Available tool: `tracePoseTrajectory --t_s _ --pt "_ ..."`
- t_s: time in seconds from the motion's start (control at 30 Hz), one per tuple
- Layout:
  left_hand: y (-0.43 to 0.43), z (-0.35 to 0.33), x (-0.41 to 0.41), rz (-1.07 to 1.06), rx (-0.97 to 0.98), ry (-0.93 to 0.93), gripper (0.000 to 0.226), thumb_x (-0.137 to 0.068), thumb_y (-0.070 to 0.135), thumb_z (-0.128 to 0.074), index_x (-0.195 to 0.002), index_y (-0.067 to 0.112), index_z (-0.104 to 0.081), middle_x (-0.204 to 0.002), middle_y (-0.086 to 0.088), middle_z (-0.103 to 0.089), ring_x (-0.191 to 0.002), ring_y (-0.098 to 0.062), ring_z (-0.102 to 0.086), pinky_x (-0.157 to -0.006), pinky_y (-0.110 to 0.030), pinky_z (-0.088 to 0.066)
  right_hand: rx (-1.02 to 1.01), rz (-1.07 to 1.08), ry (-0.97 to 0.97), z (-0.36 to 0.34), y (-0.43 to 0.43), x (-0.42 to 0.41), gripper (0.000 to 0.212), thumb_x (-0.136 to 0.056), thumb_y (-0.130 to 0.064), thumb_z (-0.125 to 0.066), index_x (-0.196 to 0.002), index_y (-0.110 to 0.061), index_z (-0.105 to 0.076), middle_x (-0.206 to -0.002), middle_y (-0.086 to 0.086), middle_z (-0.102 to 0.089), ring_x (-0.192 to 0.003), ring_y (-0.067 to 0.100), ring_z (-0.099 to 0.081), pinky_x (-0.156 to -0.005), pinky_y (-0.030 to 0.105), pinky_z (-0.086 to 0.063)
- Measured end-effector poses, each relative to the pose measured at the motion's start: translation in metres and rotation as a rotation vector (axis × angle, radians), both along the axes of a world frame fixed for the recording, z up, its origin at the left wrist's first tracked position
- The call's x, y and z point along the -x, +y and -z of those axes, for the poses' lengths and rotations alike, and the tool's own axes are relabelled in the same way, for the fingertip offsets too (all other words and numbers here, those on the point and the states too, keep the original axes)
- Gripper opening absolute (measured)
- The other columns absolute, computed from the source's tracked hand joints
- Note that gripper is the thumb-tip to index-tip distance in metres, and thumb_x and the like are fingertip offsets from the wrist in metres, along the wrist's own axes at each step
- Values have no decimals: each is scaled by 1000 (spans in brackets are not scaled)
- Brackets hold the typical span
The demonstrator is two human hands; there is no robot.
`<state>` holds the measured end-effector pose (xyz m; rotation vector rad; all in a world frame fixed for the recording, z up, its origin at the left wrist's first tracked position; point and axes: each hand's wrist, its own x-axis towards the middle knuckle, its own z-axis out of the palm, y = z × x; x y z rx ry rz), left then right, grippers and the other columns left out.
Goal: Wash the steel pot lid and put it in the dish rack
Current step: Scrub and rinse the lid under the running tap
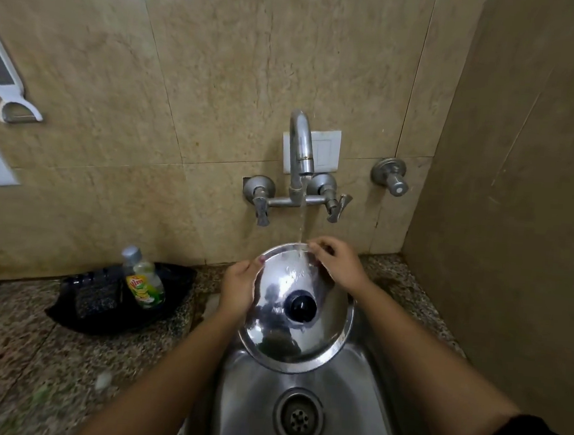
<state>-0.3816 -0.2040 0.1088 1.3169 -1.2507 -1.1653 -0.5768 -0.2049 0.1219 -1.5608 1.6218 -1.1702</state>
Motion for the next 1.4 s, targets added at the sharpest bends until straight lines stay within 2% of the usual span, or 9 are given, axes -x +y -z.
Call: tracePoseTrajectory --t_s 0.17,0.33,0.5,0.6,0.77,0.93,1.13,1.3,1.4 --pt "1 16 -9 -240 -95 370 22 -96 20 -53 -79 13 -65 -79 -7 -65 -78 -23 -61 -82 -37 -50 -83 205 -411 23 13 12 22 -97 -20 -48 -101 -7 -66 -96 7 -66 -92 21 -61 -76 28 -47" --pt "3 8 -3 -209 -223 562 17 -95 20 -54 -86 11 -65 -81 -7 -65 -70 -19 -61 -52 -25 -52 -103 314 -585 19 5 4 24 -97 -12 -46 -86 -20 -66 -95 6 -67 -94 24 -61 -88 37 -49" --pt "3 0 -8 -68 -224 385 15 -93 20 -56 -94 8 -65 -91 -13 -65 -83 -26 -62 -84 -45 -51 -87 287 -587 5 2 13 20 -95 -9 -48 -90 -16 -67 -90 6 -65 -87 22 -60 -82 35 -50" --pt "0 -8 -8 -15 -172 203 18 -94 22 -55 -87 8 -64 -83 -10 -62 -76 -24 -59 -70 -39 -52 -84 131 -457 -3 7 12 17 -94 -10 -50 -100 -9 -67 -79 3 -62 -72 15 -56 -65 22 -46" --pt "-4 -17 2 218 -54 -181 35 -96 21 -51 -62 13 -54 -55 -8 -48 -48 -20 -42 -47 -28 -32 -150 -121 -180 1 5 -6 11 -91 -11 -58 -90 -4 -67 -74 -1 -60 -70 11 -53 -66 22 -41" --pt "-5 -11 6 150 -20 -202 40 -94 27 -55 -55 18 -51 -49 -2 -47 -44 -19 -40 -49 -27 -30 -109 -72 -148 7 9 -4 15 -92 -19 -59 -96 -8 -67 -83 -2 -65 -79 12 -59 -73 25 -46" --pt "6 -7 19 158 46 -181 34 -95 25 -53 -61 22 -57 -54 6 -53 -50 -10 -47 -53 -26 -35 125 -244 552 -4 9 -22 34 -97 -35 -46 -128 -30 -57 -116 -3 -62 -109 10 -50 -92 35 -37" --pt "9 -2 6 13 -88 45 28 -95 25 -53 -71 12 -60 -65 -5 -55 -62 -18 -50 -58 -27 -41 -2 -118 -46 -3 5 5 35 -96 -23 -52 -130 -20 -56 -129 1 -60 -123 15 -52 -97 23 -39" --pt "3 -9 -4 221 -118 -101 27 -92 24 -57 -77 3 -66 -72 -15 -60 -68 -26 -54 -66 -35 -44 -69 -165 -6 -2 6 -1 34 -95 -24 -54 -128 -19 -59 -131 1 -60 -119 14 -55 -101 30 -43"
